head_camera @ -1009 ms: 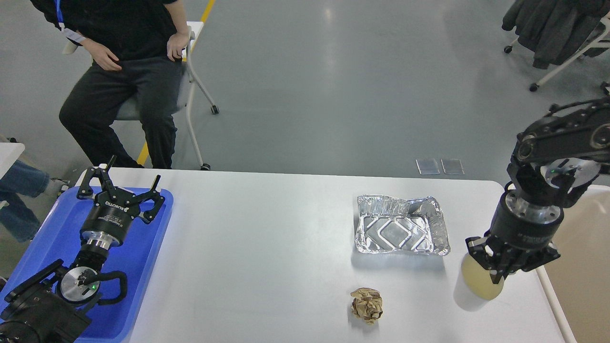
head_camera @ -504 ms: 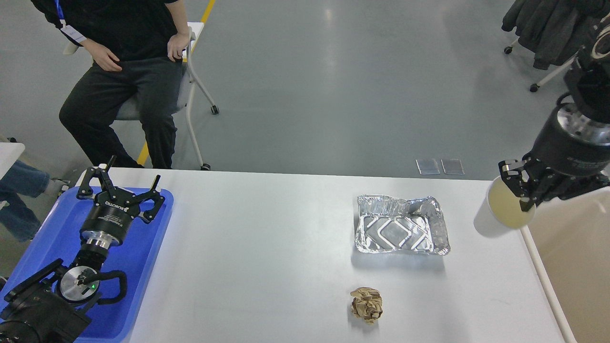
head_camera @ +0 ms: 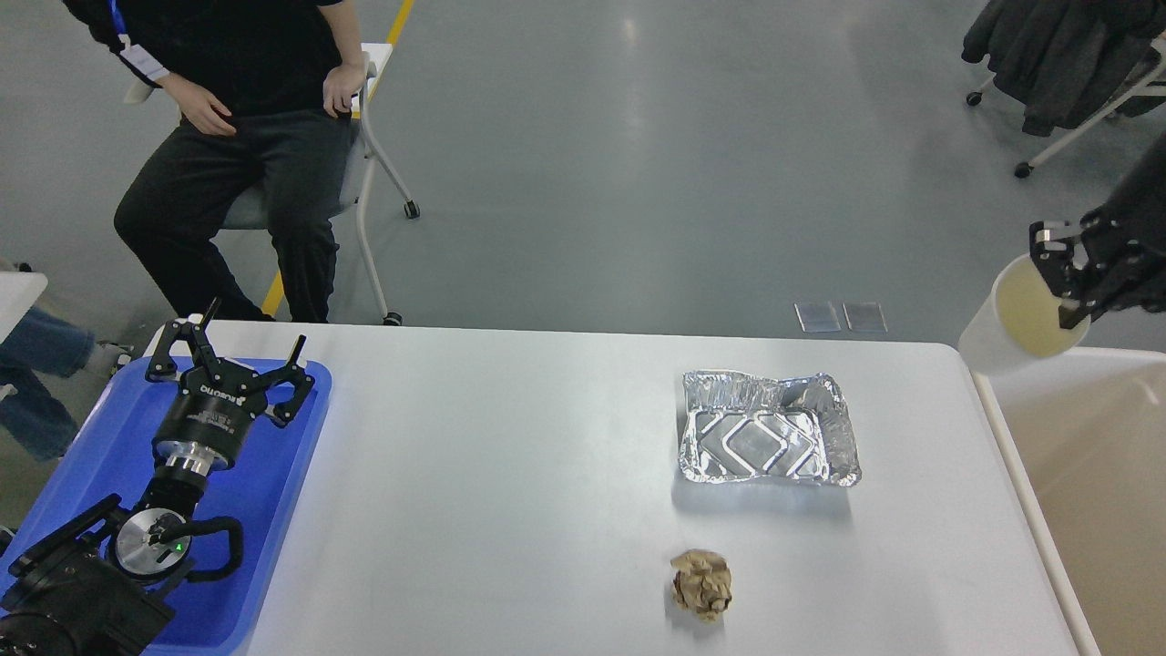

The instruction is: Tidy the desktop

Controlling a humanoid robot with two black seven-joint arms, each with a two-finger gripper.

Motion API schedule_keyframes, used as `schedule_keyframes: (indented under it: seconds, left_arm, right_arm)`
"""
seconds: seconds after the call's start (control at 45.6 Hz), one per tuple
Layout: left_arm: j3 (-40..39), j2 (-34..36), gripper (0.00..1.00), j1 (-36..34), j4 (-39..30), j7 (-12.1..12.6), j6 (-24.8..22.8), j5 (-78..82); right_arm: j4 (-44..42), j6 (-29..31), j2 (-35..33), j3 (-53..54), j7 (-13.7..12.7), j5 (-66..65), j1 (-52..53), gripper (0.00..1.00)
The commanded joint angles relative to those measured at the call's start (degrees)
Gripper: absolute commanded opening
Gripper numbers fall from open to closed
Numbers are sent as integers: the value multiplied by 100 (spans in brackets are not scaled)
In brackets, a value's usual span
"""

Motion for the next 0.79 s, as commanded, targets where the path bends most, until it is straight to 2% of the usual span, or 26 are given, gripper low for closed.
schedule_keyframes:
  seconds: [0.0, 0.154, 0.241, 0.329, 0.504, 0.614, 0.768]
  left_arm:
    - [0, 0, 99, 6, 0, 0, -2, 0]
    - [0, 0, 99, 6, 0, -9, -2, 0]
    - [0, 0, 99, 6, 0, -9, -2, 0]
    - [0, 0, 99, 6, 0, -9, -2, 0]
    - [0, 0, 99, 6, 0, -17, -2, 0]
    - [0, 0, 99, 15, 0, -17, 7, 0]
    - [0, 0, 99, 15, 9, -17, -2, 0]
  right_arm:
    - [-809, 5, -524, -56, 0, 29, -597, 0]
    - [-1494, 5, -910, 207, 0, 65, -1239, 0]
    - [-2065, 5, -1394, 751, -8, -50, -1871, 0]
    - [-2706, 5, -1535, 1261, -61, -207, -2670, 0]
    - [-3313, 5, -1895, 2184, -79, -401, -3769, 0]
    - [-3832, 5, -2159, 3114, -70, -393, -4674, 0]
    - [-4140, 5, -2335, 4469, -79, -428, -5827, 0]
